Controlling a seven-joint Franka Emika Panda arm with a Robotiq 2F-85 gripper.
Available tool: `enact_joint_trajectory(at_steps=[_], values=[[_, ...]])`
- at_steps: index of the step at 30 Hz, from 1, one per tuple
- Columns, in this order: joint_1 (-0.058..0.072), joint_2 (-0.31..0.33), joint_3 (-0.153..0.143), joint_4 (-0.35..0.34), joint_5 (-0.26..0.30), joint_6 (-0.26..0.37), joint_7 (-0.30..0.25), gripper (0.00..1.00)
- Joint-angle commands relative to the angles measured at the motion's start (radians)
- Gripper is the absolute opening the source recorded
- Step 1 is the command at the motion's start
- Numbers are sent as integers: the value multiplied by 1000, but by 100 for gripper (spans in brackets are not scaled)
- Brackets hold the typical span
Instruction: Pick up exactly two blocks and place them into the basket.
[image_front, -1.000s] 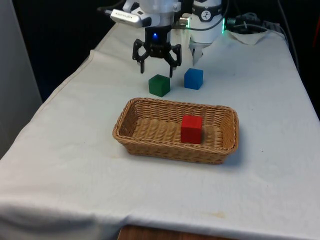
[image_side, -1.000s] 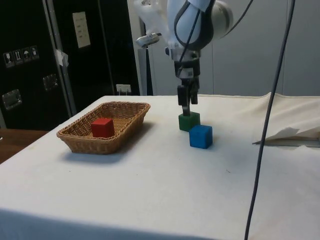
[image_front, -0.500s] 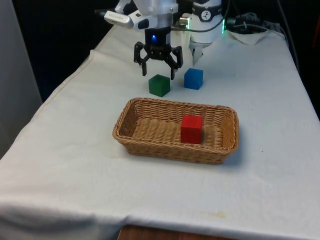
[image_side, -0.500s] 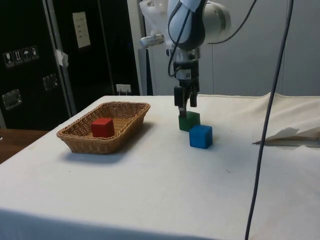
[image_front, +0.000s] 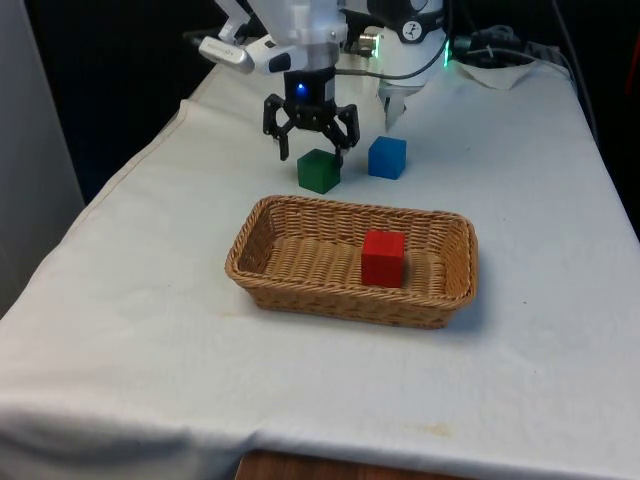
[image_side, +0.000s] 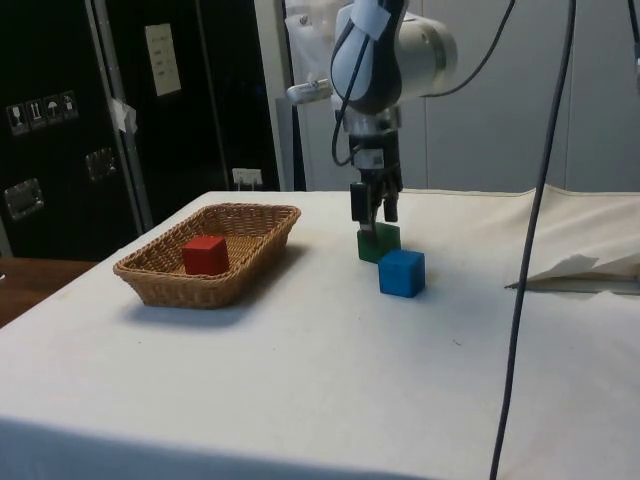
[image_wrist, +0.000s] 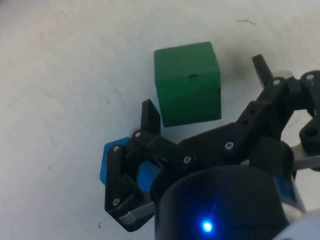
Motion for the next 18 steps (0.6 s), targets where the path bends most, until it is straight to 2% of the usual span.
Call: enact_joint_trajectory(at_steps=[1, 2, 3, 7, 8, 10, 11, 12, 13, 17, 18], values=[[-9, 1, 13, 1, 20, 6, -10, 100], [0, 4, 0, 1, 0, 0, 1, 100], [-9, 5, 13, 2, 20, 6, -8, 100], [-8, 13, 14, 5, 29, 4, -7, 100], [-8, 14, 15, 5, 30, 3, -7, 97], [-8, 15, 15, 5, 33, 3, -8, 79], [0, 20, 3, 5, 17, 0, 3, 68], [-8, 15, 15, 5, 34, 3, -8, 68], [-8, 16, 15, 5, 35, 2, -8, 44], [-8, 16, 15, 5, 36, 2, -8, 5], [-8, 16, 15, 5, 36, 2, -8, 1]])
